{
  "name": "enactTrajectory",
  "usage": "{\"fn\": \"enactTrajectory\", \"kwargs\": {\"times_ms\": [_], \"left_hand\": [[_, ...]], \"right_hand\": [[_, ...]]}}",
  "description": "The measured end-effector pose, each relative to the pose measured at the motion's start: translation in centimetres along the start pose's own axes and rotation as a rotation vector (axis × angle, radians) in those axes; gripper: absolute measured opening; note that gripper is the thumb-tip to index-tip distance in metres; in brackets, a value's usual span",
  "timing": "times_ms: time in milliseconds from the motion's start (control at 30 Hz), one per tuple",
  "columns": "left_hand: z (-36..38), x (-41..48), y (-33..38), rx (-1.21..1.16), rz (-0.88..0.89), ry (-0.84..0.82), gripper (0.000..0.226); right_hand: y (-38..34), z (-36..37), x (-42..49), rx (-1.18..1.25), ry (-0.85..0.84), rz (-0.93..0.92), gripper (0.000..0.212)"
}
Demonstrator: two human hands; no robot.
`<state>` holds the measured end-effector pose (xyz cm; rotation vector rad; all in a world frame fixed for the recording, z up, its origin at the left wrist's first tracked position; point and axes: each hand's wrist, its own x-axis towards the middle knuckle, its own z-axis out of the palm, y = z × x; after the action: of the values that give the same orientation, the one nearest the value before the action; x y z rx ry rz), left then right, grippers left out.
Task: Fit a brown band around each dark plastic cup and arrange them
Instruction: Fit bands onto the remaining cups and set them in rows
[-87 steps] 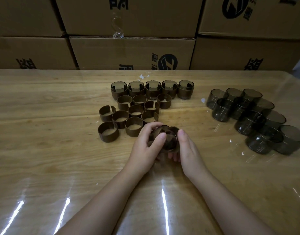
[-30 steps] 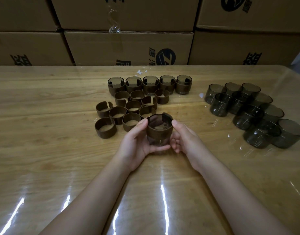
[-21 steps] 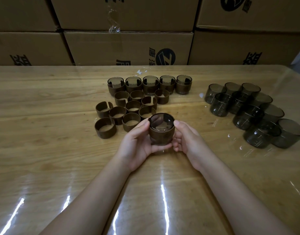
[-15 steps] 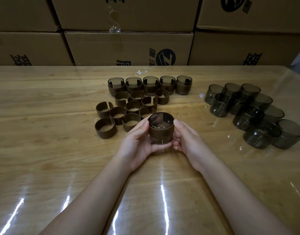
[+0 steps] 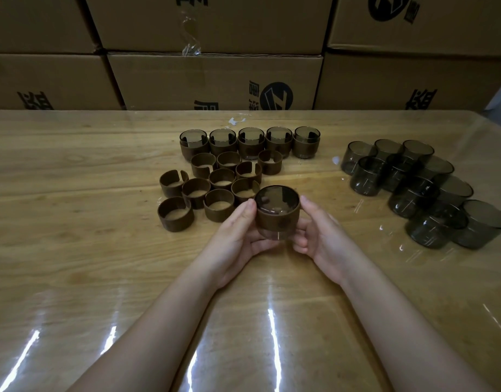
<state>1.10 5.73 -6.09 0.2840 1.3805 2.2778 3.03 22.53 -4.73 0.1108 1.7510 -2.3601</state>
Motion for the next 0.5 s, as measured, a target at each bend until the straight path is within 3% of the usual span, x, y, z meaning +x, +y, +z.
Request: {"fn": "enactTrajectory", "kwargs": {"times_ms": [133, 300, 500], "left_hand": [[0.19, -0.14, 0.16, 0.025, -0.013, 0.033, 0.055], [-0.02, -0.19, 0.12, 0.046, 0.007, 0.009, 0.052], [-0.14, -0.10, 0.15, 0.051, 0.008, 0.016, 0.042]], "right_hand": [[-0.02, 0.28, 0.06, -0.016, 0.007, -0.006, 0.070], [-0.03, 0.17, 0.18, -0.031, 0.032, 0.027, 0.046], [0.07, 0.14, 0.11, -0.054, 0.020, -0.001, 0.040]]}}
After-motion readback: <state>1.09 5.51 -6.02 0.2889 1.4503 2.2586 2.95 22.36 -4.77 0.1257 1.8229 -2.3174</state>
